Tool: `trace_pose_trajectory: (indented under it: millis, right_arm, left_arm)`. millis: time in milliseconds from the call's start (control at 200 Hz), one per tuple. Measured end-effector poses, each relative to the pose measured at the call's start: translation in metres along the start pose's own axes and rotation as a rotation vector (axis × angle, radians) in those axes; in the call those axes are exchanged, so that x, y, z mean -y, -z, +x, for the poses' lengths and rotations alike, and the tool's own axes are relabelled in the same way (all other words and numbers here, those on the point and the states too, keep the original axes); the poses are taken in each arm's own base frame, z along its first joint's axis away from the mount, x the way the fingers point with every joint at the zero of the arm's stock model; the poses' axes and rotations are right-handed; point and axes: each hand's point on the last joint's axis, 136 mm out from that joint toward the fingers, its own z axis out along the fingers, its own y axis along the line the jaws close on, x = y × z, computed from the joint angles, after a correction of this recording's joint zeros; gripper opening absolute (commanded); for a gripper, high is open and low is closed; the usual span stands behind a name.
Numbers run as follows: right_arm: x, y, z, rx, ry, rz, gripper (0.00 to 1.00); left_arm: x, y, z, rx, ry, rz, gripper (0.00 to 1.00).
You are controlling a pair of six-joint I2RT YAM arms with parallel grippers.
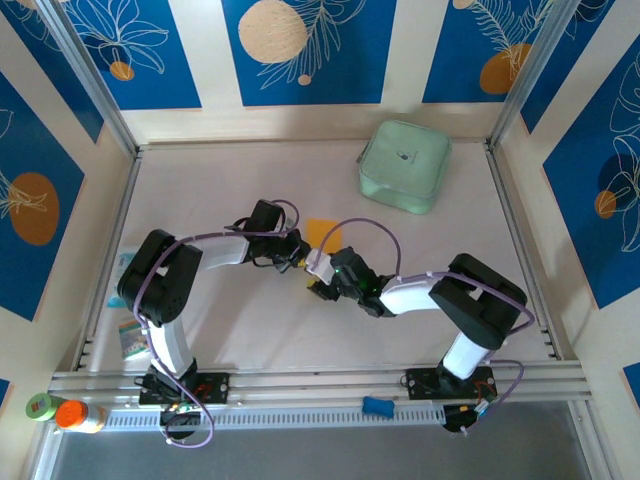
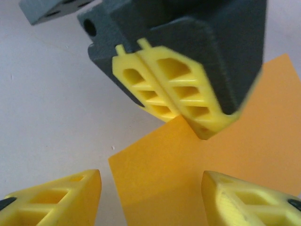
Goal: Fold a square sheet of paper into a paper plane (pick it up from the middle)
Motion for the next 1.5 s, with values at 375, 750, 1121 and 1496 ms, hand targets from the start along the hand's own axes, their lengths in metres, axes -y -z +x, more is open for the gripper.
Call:
trace_pose_trajectory:
  millis: [375, 750, 1121, 1496]
  right_arm:
    - [0.002, -0.003, -0.006, 0.027, 0.036, 0.022, 0.29]
    - [-0.005, 0.003, -0.004, 0.037, 0.023, -0.012, 0.12]
    - [-0.016, 0.014, -0.001, 0.044, -0.171, -0.169, 0.07]
    - [-0.028, 0.019, 0.005, 0.01, -0.378, -0.306, 0.07]
  left_arm:
    - [-0.005, 0.001, 0.0, 0.011, 0.013, -0.028, 0.07]
    - [-0.016, 0.014, -0.007, 0.075, 0.013, -0.096, 0.4]
    - [0.008, 0.04, -0.028, 0.175, -0.106, -0.048, 0.38]
    - [-0.002, -0.007, -0.032, 0.067, -0.172, -0.146, 0.24]
